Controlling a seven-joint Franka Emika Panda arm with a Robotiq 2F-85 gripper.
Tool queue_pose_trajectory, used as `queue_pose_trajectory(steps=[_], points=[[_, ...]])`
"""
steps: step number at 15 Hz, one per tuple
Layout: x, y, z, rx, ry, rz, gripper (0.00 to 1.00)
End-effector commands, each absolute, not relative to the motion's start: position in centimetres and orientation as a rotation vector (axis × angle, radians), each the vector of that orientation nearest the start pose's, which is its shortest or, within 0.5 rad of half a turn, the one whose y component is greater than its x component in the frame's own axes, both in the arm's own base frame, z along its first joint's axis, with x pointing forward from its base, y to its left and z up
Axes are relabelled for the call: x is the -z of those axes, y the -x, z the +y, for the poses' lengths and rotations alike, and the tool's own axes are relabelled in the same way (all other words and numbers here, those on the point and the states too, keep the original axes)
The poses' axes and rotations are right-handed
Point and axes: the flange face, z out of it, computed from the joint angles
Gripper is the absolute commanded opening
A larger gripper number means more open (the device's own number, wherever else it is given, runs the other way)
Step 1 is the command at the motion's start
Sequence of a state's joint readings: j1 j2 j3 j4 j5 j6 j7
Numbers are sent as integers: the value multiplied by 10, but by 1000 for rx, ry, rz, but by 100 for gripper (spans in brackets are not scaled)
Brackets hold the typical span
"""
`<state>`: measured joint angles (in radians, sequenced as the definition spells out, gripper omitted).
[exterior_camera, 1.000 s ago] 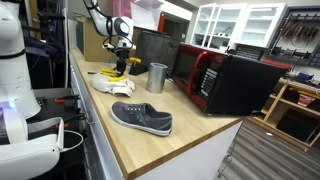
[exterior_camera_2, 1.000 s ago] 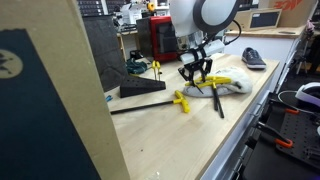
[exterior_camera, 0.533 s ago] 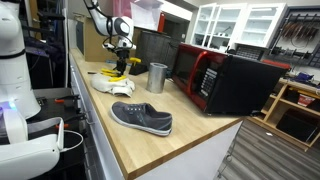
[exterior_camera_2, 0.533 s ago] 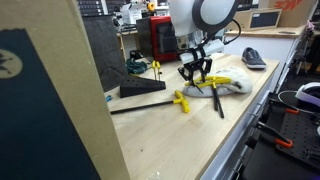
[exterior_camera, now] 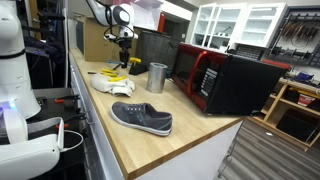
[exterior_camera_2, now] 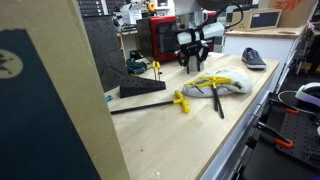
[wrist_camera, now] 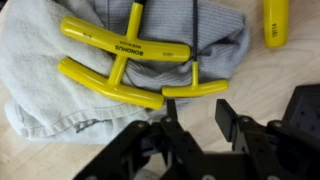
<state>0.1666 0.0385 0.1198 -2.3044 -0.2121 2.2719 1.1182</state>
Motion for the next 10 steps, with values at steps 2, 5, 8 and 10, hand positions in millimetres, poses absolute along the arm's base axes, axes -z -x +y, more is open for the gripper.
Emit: queue_pose_trajectory(steps=[2,5,8,10], points=[[-359,-483,132,119,3087,1059,71],[-347,-480,137,66,3107,1027,86],[-323,-475,143,8,3143,1014,100],[-309,-474,147,-31,3169,1017,100]])
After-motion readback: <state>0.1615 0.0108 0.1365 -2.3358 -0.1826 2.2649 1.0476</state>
